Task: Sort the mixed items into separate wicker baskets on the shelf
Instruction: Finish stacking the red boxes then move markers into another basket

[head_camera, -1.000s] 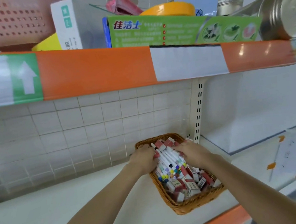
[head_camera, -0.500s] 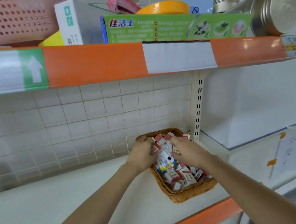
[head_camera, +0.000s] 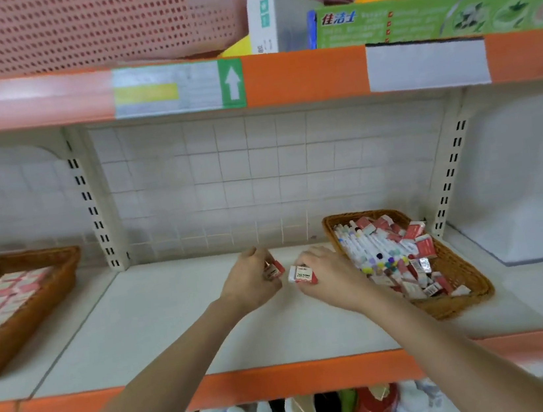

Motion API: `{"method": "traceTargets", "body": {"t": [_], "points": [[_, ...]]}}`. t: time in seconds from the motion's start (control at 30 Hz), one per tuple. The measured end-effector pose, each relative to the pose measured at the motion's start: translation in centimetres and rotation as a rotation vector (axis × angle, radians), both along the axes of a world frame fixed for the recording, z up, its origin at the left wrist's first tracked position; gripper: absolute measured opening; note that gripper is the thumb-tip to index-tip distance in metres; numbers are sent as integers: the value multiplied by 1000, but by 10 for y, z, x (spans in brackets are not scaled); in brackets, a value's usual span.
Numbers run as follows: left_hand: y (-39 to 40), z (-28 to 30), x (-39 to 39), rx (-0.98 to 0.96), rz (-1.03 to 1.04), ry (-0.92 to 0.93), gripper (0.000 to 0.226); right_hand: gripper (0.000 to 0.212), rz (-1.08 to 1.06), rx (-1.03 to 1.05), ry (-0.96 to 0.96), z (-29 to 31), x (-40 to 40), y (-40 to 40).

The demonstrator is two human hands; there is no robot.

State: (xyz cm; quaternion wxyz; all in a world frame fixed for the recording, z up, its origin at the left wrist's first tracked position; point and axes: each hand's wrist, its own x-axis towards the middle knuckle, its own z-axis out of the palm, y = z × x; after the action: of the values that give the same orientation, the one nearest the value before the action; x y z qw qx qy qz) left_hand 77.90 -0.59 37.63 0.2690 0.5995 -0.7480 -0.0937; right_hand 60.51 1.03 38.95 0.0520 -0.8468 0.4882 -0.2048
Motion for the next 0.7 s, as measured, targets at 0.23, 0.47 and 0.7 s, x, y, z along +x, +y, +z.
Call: {"method": "traceTargets", "body": {"t": [0.23, 0.47, 0.7], "points": [[36, 2, 93, -11, 92, -17, 32, 30, 84, 15, 2, -4, 97, 12], [75, 7, 217, -38, 205, -23, 32, 30, 176, 31, -43, -10, 218, 35], [101, 11, 313, -73, 214, -49, 35, 24, 228, 50, -93, -6, 311, 53]]}}
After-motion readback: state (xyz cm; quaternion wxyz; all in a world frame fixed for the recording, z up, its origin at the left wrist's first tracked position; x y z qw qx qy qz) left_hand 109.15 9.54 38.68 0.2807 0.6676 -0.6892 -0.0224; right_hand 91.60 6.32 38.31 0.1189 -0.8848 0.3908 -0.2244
